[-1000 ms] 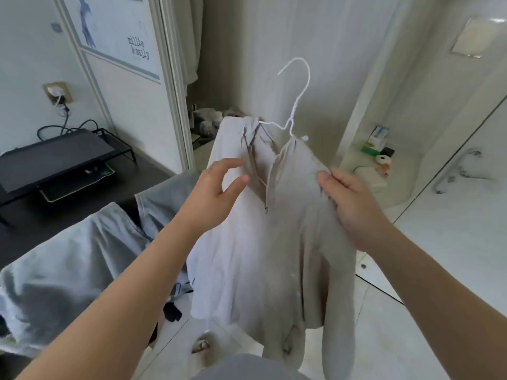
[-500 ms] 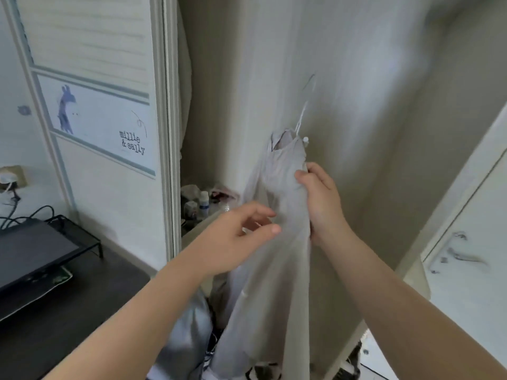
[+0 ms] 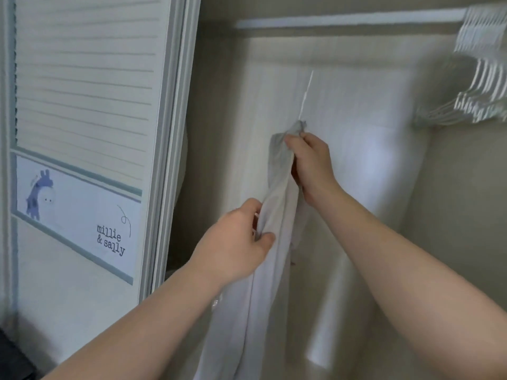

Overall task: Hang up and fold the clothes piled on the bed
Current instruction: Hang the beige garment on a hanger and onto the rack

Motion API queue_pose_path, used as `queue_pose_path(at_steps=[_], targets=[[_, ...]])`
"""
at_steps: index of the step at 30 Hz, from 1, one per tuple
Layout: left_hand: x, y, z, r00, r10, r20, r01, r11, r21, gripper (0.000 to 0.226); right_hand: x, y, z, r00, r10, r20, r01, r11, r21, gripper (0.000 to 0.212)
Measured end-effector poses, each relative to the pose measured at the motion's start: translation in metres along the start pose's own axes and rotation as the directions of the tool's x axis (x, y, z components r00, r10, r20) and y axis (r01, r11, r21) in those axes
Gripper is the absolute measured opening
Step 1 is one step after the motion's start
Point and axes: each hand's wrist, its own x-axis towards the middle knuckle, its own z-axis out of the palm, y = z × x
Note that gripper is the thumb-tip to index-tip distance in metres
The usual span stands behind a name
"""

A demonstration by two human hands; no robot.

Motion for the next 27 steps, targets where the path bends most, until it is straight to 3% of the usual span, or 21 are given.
queue_pose_path(at_steps=[3, 10, 18, 24, 27], targets=[[0.052, -0.002, -0.011, 0.997, 0.056, -0.061, -0.051, 0.995, 0.083, 0.014, 0.059, -0.012, 0.001, 0.997, -0.072, -0.006, 0.071, 0.996, -0.058, 0.029], [0.179, 0.013, -0.028, 0.976, 0.139, -0.169, -0.109, 0.979, 0.174, 0.021, 0.187, -0.047, -0.009, 0.984, -0.173, -0.053, 0.170, 0.984, -0.057, 0.028], [0.259, 0.030, 0.000, 0.979, 0.165, -0.120, -0.135, 0.964, 0.229, 0.033, 0.287, -0.051, -0.013, 0.973, -0.203, -0.106, 0.192, 0.976, -0.107, 0.041], [0.283, 0.023, 0.001, 0.982, 0.175, -0.074, -0.158, 0.968, 0.195, 0.033, 0.327, -0.043, -0.012, 0.976, -0.166, -0.143, 0.148, 0.980, -0.131, 0.016], [0.286, 0.014, 0.001, 0.981, 0.175, -0.081, -0.163, 0.977, 0.140, 0.035, 0.336, -0.028, -0.014, 0.984, -0.128, -0.123, 0.112, 0.985, -0.131, 0.026]])
